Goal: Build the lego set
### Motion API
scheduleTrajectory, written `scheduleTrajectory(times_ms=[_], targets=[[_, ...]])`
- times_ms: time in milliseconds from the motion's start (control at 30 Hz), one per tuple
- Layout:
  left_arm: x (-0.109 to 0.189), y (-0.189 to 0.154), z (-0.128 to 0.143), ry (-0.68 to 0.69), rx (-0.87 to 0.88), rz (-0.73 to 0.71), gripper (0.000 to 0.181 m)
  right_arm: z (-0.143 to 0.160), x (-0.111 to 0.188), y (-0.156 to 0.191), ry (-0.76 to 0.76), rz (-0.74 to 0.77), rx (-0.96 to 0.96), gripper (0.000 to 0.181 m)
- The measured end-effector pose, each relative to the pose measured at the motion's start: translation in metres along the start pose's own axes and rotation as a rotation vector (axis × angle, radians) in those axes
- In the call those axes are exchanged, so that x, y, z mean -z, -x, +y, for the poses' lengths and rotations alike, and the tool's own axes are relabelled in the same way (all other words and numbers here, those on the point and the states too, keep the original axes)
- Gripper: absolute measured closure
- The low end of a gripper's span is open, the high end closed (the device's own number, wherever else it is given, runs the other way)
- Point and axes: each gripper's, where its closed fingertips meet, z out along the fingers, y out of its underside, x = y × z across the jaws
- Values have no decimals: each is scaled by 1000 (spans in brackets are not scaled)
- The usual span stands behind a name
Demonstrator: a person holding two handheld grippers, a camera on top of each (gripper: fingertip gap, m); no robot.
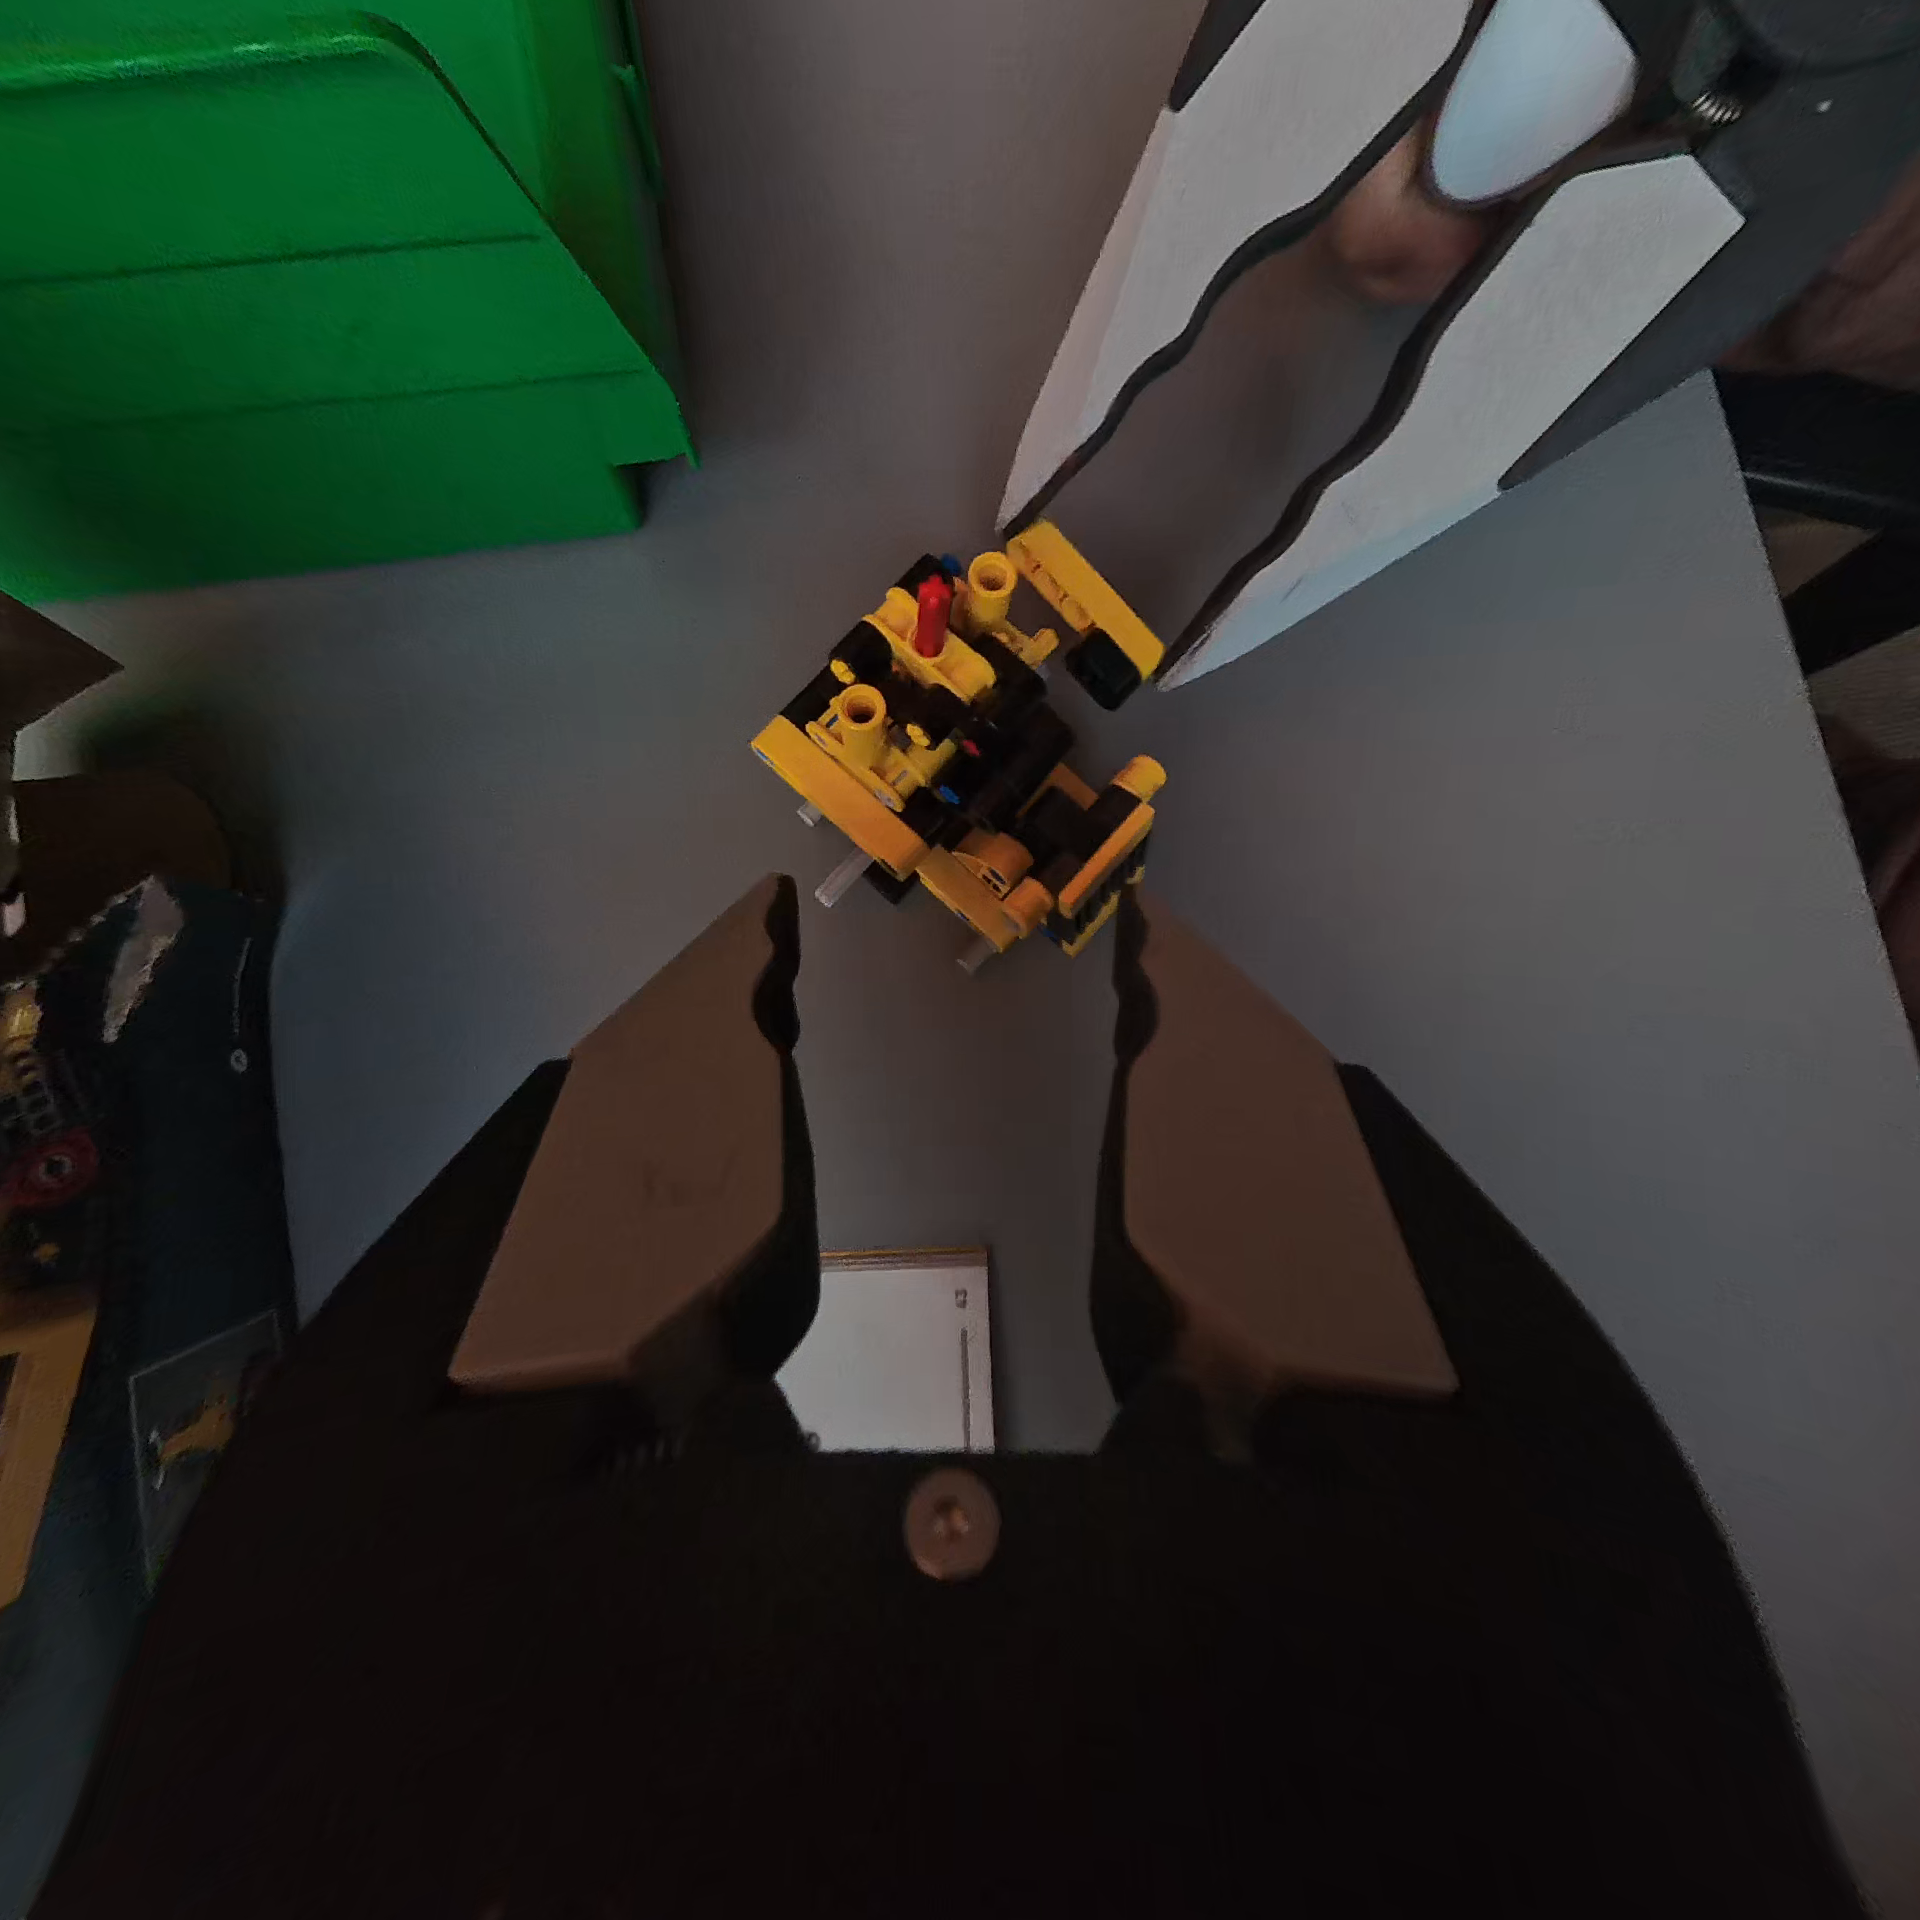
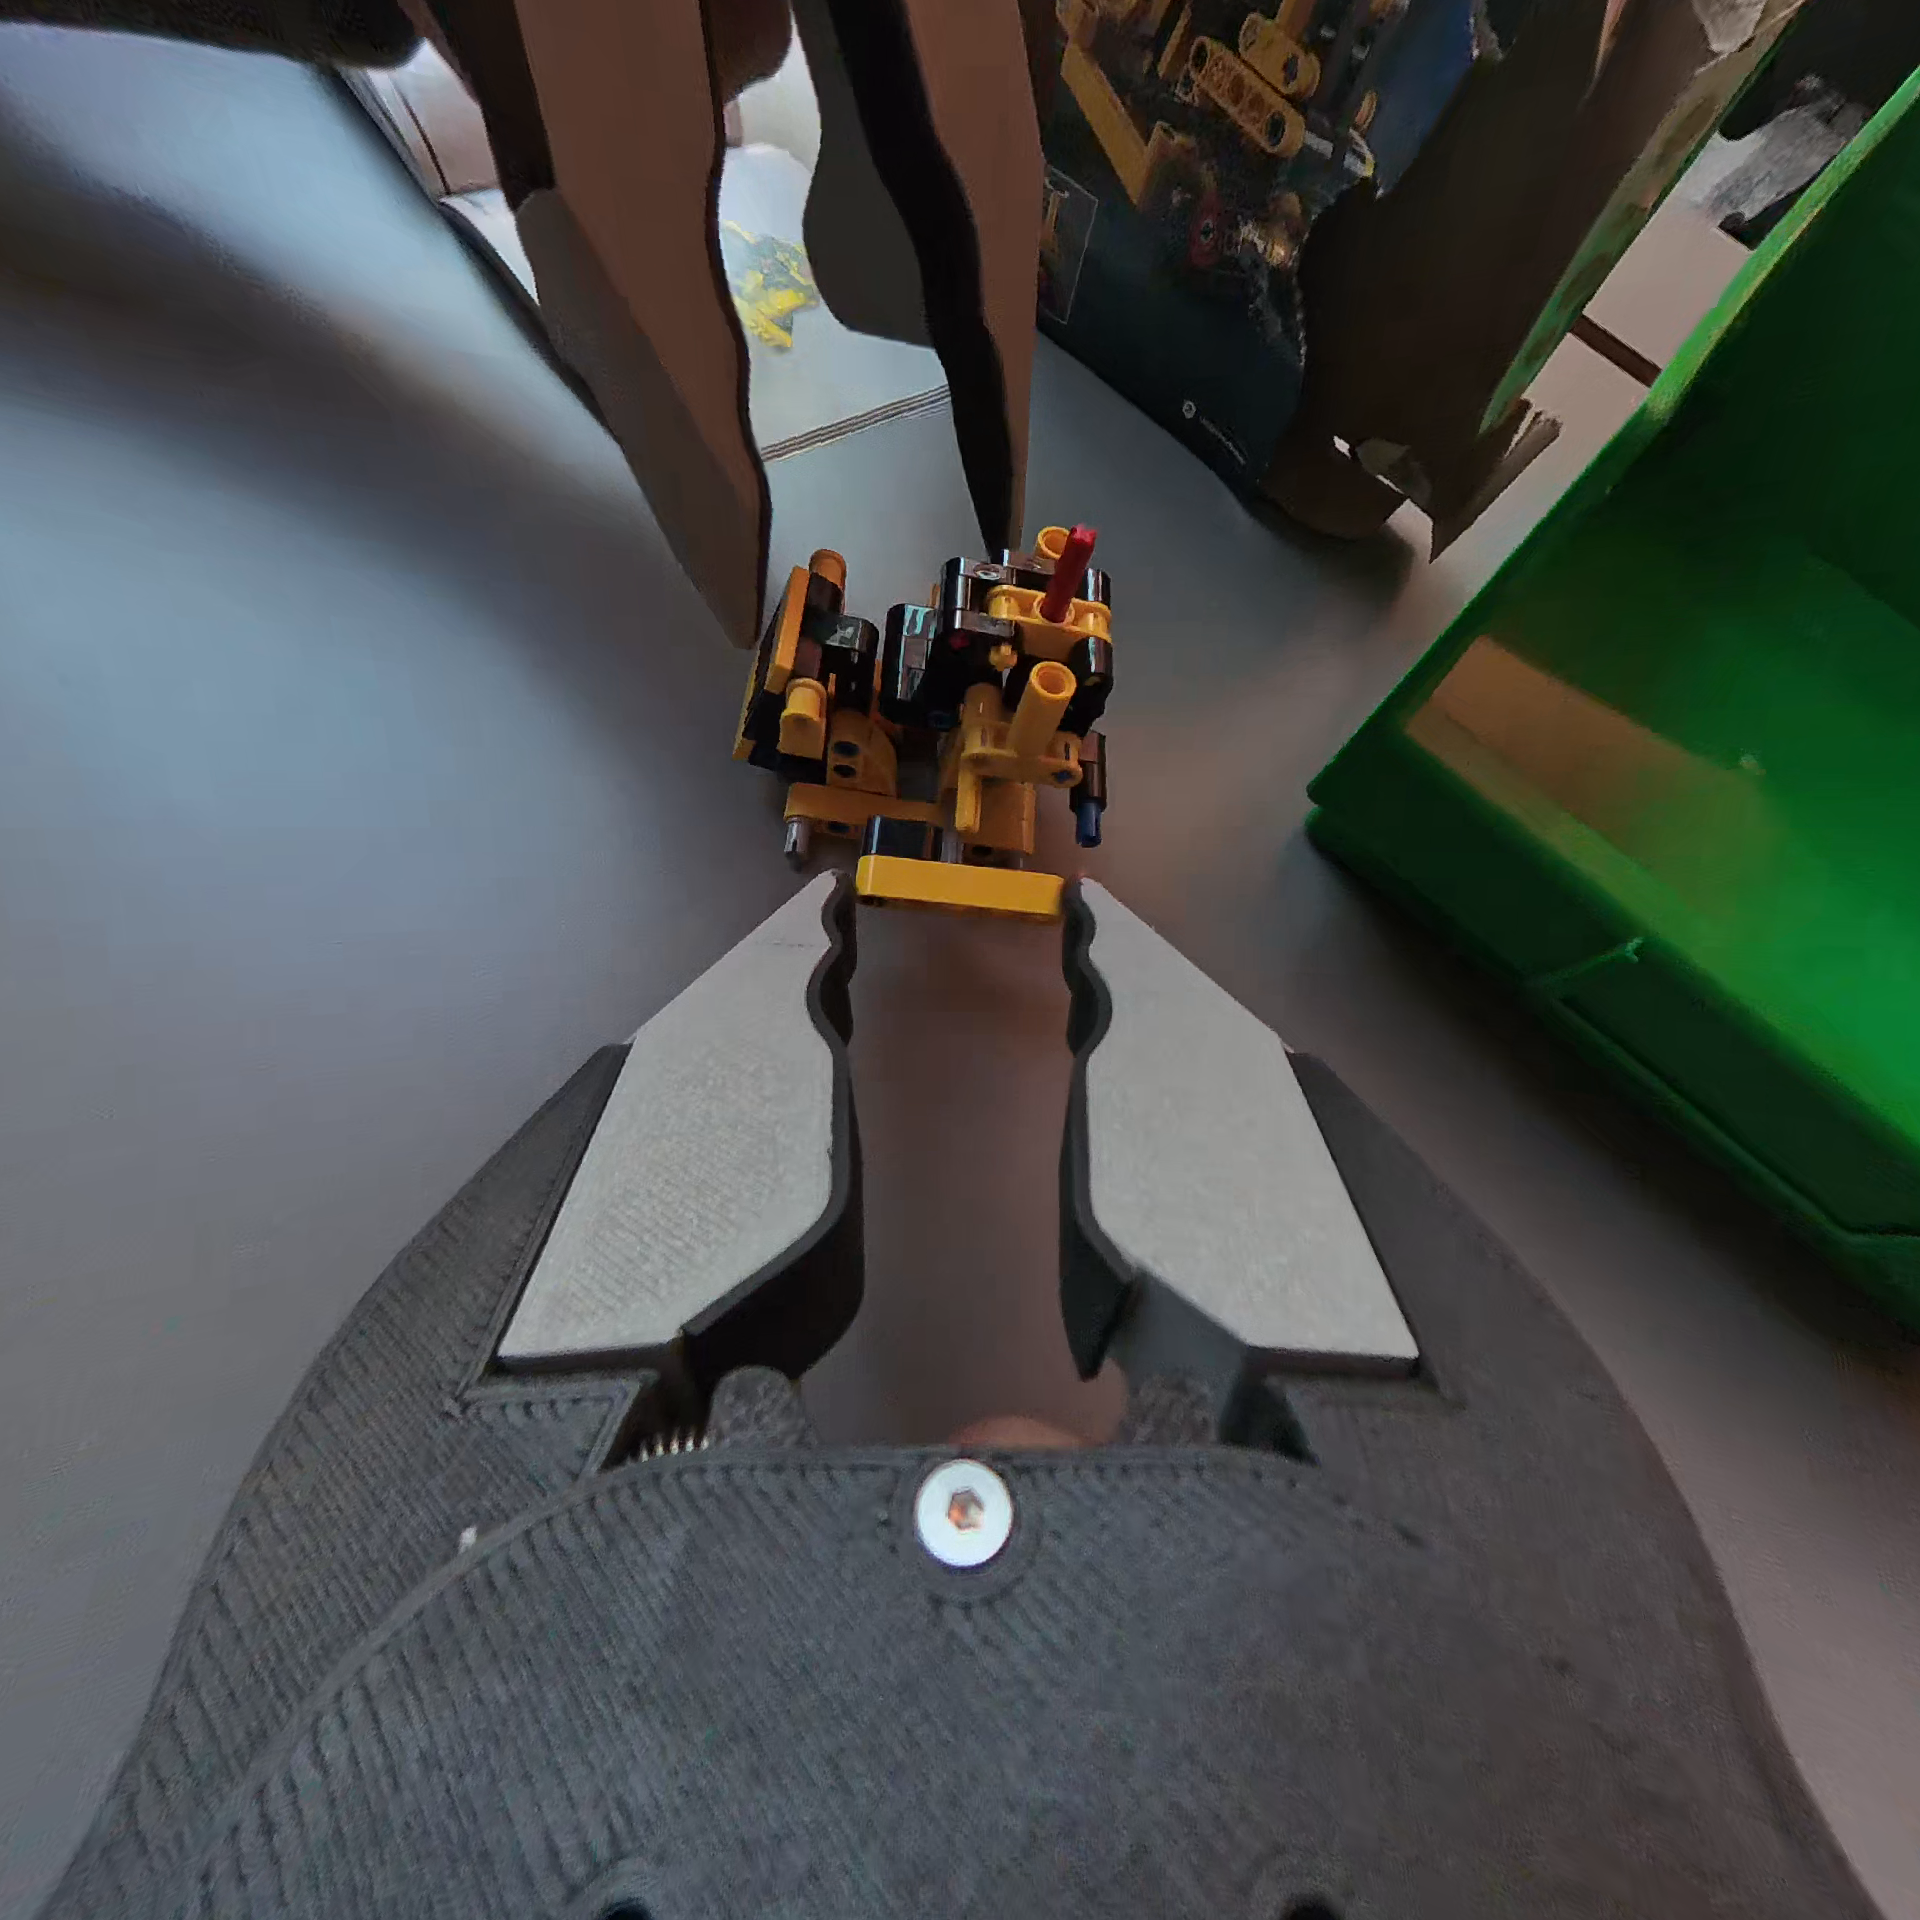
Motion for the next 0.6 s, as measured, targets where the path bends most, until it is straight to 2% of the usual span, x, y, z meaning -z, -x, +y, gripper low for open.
scheduleTrajectory(times_ms=[400,600], targets=[[-13,-7,5,14,-120,14,126,-3,-4,-3,4,-38,-45,144],[-3,1,-11,-59,-70,64,123,-6,-7,-6,19,-65,-16,144]])
